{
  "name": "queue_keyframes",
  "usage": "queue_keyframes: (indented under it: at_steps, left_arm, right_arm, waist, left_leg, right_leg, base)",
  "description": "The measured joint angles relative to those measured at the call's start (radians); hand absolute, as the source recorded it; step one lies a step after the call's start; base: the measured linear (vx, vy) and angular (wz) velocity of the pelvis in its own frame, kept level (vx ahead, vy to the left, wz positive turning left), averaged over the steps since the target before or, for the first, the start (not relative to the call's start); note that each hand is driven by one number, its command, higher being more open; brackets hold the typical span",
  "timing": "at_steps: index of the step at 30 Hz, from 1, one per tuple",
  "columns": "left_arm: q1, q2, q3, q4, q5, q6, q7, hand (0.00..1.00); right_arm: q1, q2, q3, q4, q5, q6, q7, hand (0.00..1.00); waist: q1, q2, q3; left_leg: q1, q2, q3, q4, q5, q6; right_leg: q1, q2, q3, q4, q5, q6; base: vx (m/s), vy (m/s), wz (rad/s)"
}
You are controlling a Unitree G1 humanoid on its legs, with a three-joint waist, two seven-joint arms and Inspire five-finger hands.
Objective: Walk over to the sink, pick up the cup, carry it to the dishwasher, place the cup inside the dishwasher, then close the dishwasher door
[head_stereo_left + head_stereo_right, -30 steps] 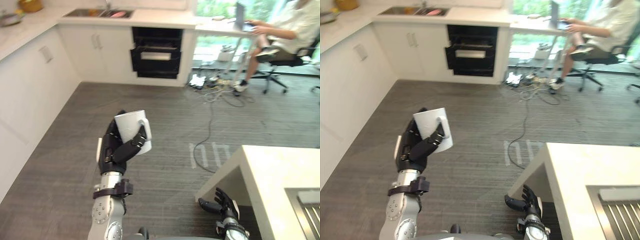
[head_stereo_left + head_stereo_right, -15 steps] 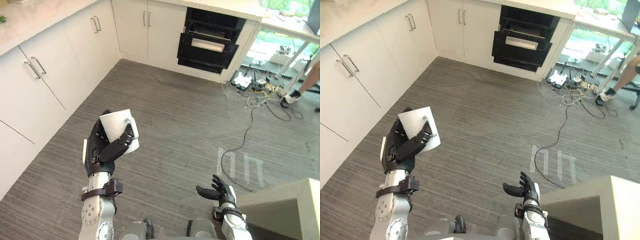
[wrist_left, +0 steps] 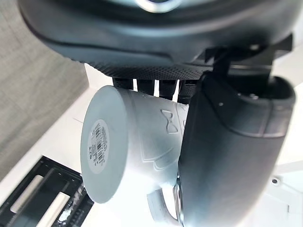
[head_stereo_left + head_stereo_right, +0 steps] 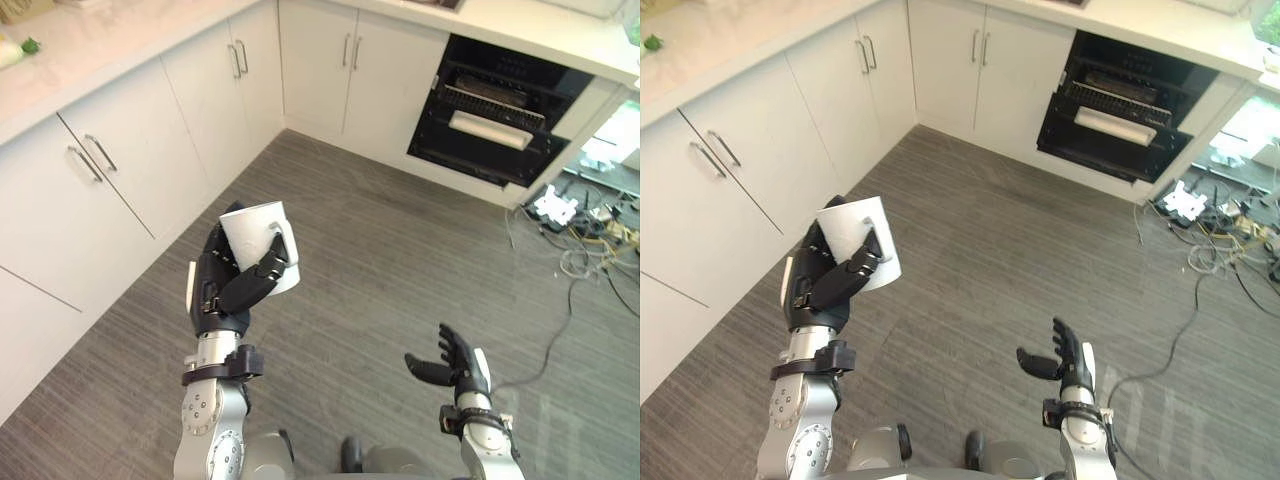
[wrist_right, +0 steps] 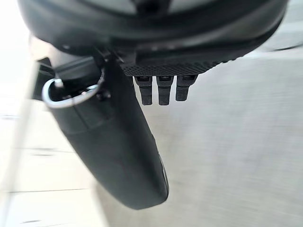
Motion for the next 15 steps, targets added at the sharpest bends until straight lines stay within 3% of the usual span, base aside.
queue_keyframes:
  at_steps: [1, 2, 3, 4, 5, 6, 8, 9, 10, 11, 12, 13, 15]
  left_arm:
    - [-0.006, 0.001, 0.0, 0.0, 0.0, 0.0, -0.01, 0.3]
    - [-0.013, 0.001, 0.001, 0.0, 0.0, 0.0, -0.014, 0.3]
    - [-0.016, 0.0, 0.002, -0.002, 0.001, -0.003, -0.015, 0.3]
    - [-0.016, 0.0, 0.006, -0.004, 0.002, -0.006, -0.014, 0.3]
    - [-0.02, 0.002, 0.009, -0.004, 0.003, -0.009, -0.009, 0.3]
    - [-0.027, 0.009, 0.013, -0.002, 0.004, -0.008, 0.001, 0.3]
    - [-0.039, 0.014, 0.01, -0.004, 0.007, -0.008, 0.006, 0.3]
    - [-0.039, 0.025, 0.005, -0.005, 0.009, -0.008, 0.018, 0.3]
    - [-0.039, 0.034, 0.004, -0.005, 0.009, -0.007, 0.019, 0.3]
    - [-0.043, 0.06, -0.006, -0.005, 0.01, -0.004, 0.02, 0.3]
    - [-0.044, 0.079, -0.016, -0.005, 0.01, -0.004, 0.02, 0.3]
    - [-0.044, 0.09, -0.035, -0.005, 0.012, -0.001, 0.02, 0.3]
    - [-0.044, 0.078, -0.078, -0.036, 0.02, -0.001, 0.022, 0.3]
  right_arm:
    - [-0.022, -0.006, -0.003, 0.012, 0.0, -0.004, -0.002, 0.9]
    - [-0.053, -0.015, -0.01, 0.04, 0.001, -0.011, -0.003, 0.9]
    - [-0.082, -0.028, -0.017, 0.086, 0.001, -0.015, -0.003, 0.9]
    - [-0.093, -0.034, -0.017, 0.111, 0.002, -0.014, -0.003, 0.9]
    - [-0.104, -0.032, -0.016, 0.16, 0.008, -0.009, -0.003, 0.9]
    - [-0.104, -0.024, -0.012, 0.196, 0.017, 0.003, -0.001, 0.9]
    - [-0.074, -0.017, -0.012, 0.206, 0.019, 0.008, 0.002, 0.9]
    - [-0.054, -0.002, -0.015, 0.214, 0.023, 0.017, 0.004, 0.9]
    - [-0.054, 0.004, -0.017, 0.22, 0.023, 0.02, 0.005, 0.9]
    - [-0.052, 0.026, -0.031, 0.222, 0.025, 0.024, 0.007, 0.9]
    - [-0.049, 0.04, -0.036, 0.222, 0.027, 0.024, 0.006, 0.9]
    - [-0.037, 0.053, -0.035, 0.215, 0.027, 0.024, 0.008, 0.9]
    - [-0.013, 0.074, -0.033, 0.185, 0.027, 0.024, 0.01, 0.9]
  waist:
    - [0.005, -0.012, 0.007]
    - [0.005, -0.022, 0.008]
    - [0.009, -0.013, 0.003]
    - [0.015, -0.008, 0.0]
    - [0.027, -0.009, -0.005]
    - [0.025, -0.029, -0.009]
    - [0.025, -0.036, -0.011]
    - [0.026, -0.044, -0.013]
    - [0.024, -0.05, -0.012]
    - [0.013, -0.063, -0.007]
    - [0.002, -0.07, -0.006]
    - [-0.007, -0.075, -0.006]
    - [-0.014, -0.071, -0.007]
  left_leg:
    - [-0.031, -0.021, 0.007, -0.095, -0.003, 0.006]
    - [-0.071, -0.066, -0.015, -0.264, 0.013, -0.013]
    - [-0.089, -0.104, -0.066, -0.467, 0.067, -0.03]
    - [-0.088, -0.111, -0.09, -0.574, 0.111, -0.036]
    - [-0.062, -0.129, -0.089, -0.598, 0.275, -0.019]
    - [-0.07, -0.151, -0.074, -0.546, 0.242, 0.022]
    - [-0.092, -0.159, -0.062, -0.461, 0.178, 0.059]
    - [-0.068, -0.162, -0.04, -0.42, 0.108, 0.072]
    - [-0.046, -0.168, -0.033, -0.425, 0.09, 0.077]
    - [0.018, -0.189, -0.025, -0.463, 0.067, 0.082]
    - [0.058, -0.199, -0.025, -0.49, 0.059, 0.084]
    - [0.145, -0.209, -0.024, -0.544, 0.043, 0.088]
    - [0.297, -0.204, -0.02, -0.641, 0.011, 0.094]
  right_leg:
    - [0.042, -0.028, 0.011, -0.021, -0.018, 0.001]
    - [0.081, -0.067, 0.023, -0.033, -0.046, 0.022]
    - [0.103, -0.093, 0.041, -0.033, -0.078, 0.037]
    - [0.113, -0.102, 0.055, -0.033, -0.099, 0.053]
    - [0.148, -0.133, 0.091, -0.034, -0.137, 0.081]
    - [0.153, -0.164, 0.11, -0.023, -0.133, 0.084]
    - [0.142, -0.181, 0.138, 0.03, -0.121, 0.102]
    - [0.101, -0.19, 0.17, 0.165, -0.106, 0.145]
    - [0.07, -0.195, 0.172, 0.25, -0.088, 0.194]
    - [-0.021, -0.209, 0.172, 0.469, -0.002, 0.341]
    - [-0.071, -0.21, 0.175, 0.588, 0.045, 0.346]
    - [-0.165, -0.203, 0.164, 0.791, 0.031, 0.318]
    - [-0.301, -0.177, 0.079, 0.927, -0.03, 0.215]
  base:
    - [0.55, 0.163, -0.25]
    - [0.53, 0.229, -0.33]
    - [0.53, 0.266, -0.4]
    - [0.55, 0.337, -0.65]
    - [0.67, 0.447, -0.54]
    - [0.69, 0.446, -0.36]
    - [0.61, 0.347, -0.1]
    - [0.6, 0.313, -0.22]
    - [0.68, 0.335, -0.24]
    - [0.42, 0.192, -0.06]
    - [0.52, 0.183, 0.02]
    - [0.41, 0.114, 0.01]
    - [0.49, 0.094, -0.06]
